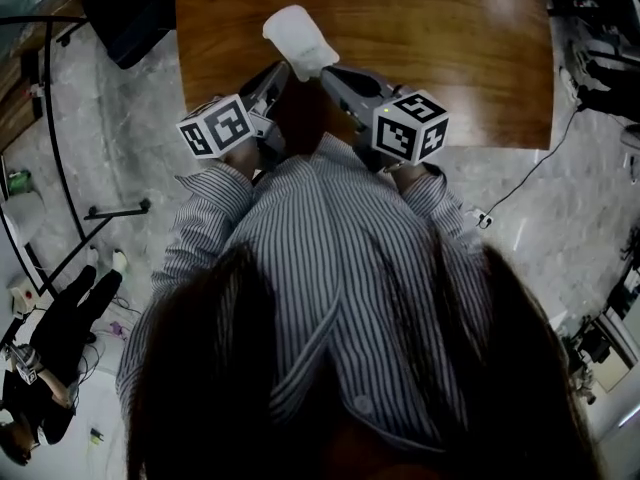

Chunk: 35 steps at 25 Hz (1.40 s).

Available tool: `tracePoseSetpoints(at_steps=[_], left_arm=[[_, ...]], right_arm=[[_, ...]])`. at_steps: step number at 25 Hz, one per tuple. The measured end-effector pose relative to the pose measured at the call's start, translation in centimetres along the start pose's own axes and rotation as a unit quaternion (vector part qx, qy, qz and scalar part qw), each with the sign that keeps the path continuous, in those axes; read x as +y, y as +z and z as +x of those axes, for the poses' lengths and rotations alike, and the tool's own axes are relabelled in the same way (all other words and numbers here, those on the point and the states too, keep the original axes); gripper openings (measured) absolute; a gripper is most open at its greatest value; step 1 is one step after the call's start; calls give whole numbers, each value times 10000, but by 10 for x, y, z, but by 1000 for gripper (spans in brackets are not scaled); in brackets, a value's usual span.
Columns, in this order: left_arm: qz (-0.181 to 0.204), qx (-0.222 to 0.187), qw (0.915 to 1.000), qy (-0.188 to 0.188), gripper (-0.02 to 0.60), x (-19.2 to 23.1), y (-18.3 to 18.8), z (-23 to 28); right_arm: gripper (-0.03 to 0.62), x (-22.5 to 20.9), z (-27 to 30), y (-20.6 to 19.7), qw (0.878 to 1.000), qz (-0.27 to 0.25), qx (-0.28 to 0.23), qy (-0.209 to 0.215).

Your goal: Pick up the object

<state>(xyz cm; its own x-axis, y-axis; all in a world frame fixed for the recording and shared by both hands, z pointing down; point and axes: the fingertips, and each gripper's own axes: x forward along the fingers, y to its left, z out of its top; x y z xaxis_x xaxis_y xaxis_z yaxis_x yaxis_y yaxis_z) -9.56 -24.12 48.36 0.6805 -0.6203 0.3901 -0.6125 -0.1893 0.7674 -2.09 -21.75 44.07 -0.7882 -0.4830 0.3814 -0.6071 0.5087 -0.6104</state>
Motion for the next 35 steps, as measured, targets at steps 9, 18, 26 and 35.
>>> tracePoseSetpoints(at_steps=[9,18,26,35], left_arm=[[-348,335,9986,209,143,31,-16,15],[-635,468,9952,584,252,52,-21,36],[-677,546,9950,486,254,50,-15,48],[-827,699,9932,422,164,58,-16,69]], right_arm=[[2,-9,8,-19,9993,323,188,0],[2,-28,14,-22,9985,501,200,-54],[2,-34,10,-19,9979,596,149,-189],[2,-51,8,-18,9969,719,139,-277]])
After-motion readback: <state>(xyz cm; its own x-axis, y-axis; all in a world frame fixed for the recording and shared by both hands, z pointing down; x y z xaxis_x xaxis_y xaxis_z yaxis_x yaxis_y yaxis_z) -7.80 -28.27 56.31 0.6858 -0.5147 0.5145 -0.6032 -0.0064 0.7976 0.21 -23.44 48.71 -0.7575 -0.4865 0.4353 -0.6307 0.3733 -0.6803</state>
